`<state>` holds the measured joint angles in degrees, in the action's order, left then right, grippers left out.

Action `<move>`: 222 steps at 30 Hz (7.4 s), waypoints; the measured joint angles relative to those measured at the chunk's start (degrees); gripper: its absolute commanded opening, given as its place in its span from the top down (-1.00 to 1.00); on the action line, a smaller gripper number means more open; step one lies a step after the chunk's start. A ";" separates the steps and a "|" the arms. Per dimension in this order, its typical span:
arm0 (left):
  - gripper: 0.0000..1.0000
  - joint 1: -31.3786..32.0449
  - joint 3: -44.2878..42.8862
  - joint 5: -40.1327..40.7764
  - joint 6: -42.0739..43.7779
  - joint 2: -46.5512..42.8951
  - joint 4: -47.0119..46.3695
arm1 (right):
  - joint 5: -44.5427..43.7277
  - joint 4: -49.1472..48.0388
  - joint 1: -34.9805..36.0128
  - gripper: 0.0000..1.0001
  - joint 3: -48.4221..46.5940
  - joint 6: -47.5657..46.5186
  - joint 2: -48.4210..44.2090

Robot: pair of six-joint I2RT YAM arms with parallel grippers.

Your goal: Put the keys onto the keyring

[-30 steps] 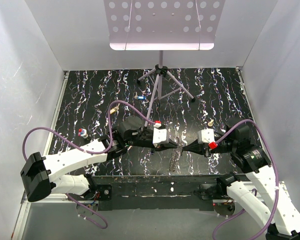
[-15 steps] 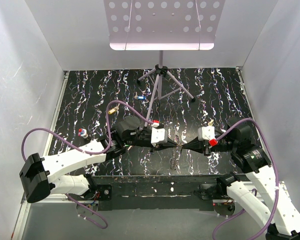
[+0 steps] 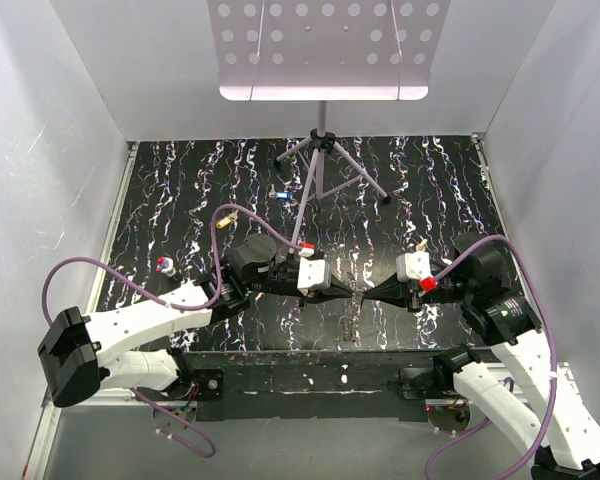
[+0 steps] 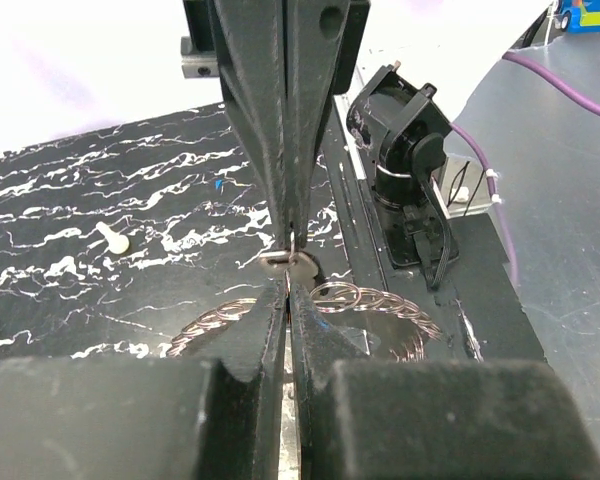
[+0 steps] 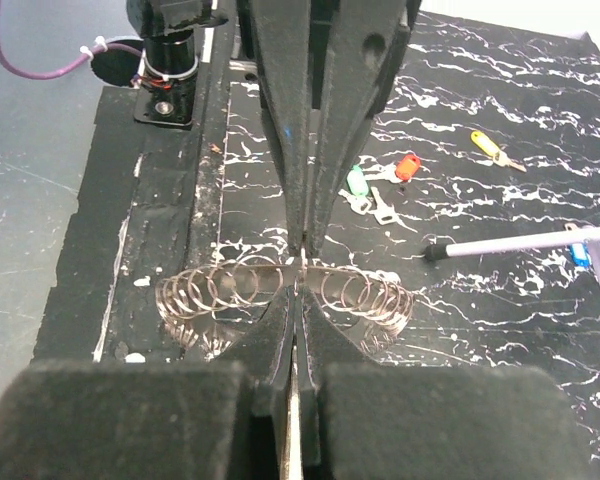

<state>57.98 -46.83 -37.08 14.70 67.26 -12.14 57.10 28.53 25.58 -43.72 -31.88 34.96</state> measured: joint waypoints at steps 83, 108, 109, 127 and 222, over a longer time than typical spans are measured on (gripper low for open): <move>1.00 -5.75 6.71 -10.95 -16.41 -0.17 -21.11 | 4.59 -13.55 -0.13 0.97 2.27 13.55 0.83; 1.00 -5.75 6.71 -10.49 -16.24 -0.17 -21.09 | 4.55 -13.20 -0.13 0.97 2.27 13.07 0.76; 1.00 -5.75 6.71 -10.49 -16.24 -0.17 -21.09 | 4.55 -13.18 -0.13 0.97 2.27 13.03 0.76; 1.00 -5.75 6.43 -10.27 -11.23 -1.97 -14.34 | 4.35 -11.76 -0.44 0.97 2.27 11.28 0.24; 1.00 -5.35 3.26 -8.79 -1.18 -2.75 -7.76 | 6.54 -15.02 -0.44 0.97 2.25 8.76 3.78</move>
<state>52.62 -43.57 -45.87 13.52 64.51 -19.90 63.64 13.52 25.15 -41.47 -23.11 38.74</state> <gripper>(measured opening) 0.017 0.023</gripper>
